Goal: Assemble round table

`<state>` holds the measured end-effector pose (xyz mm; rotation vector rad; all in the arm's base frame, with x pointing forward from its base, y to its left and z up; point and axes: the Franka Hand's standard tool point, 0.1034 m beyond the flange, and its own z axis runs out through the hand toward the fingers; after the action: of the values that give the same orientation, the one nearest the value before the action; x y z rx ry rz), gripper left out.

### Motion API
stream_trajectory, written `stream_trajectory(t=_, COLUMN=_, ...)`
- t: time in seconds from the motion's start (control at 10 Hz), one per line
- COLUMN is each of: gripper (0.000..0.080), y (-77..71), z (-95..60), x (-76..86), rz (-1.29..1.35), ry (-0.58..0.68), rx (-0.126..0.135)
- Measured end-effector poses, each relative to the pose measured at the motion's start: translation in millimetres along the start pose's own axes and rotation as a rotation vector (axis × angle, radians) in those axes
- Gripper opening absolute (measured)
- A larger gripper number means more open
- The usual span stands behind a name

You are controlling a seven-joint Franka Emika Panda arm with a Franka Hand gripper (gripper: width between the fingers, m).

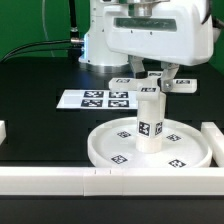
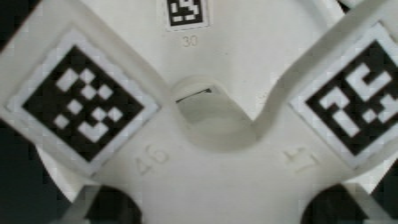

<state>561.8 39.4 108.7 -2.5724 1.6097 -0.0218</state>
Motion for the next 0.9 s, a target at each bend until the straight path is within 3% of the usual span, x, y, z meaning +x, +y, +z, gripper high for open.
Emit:
stream_trajectory(t=0.5, gripper=0.0442, y=0.0, z=0.1, x=0.9, rz=0.324, ry=-0.013, rx=0.008)
stream_trajectory(t=0.9, gripper=0.0447, y=-0.1, z=0.4, x=0.5, rz=0.392, ry=-0.023, rx=0.011)
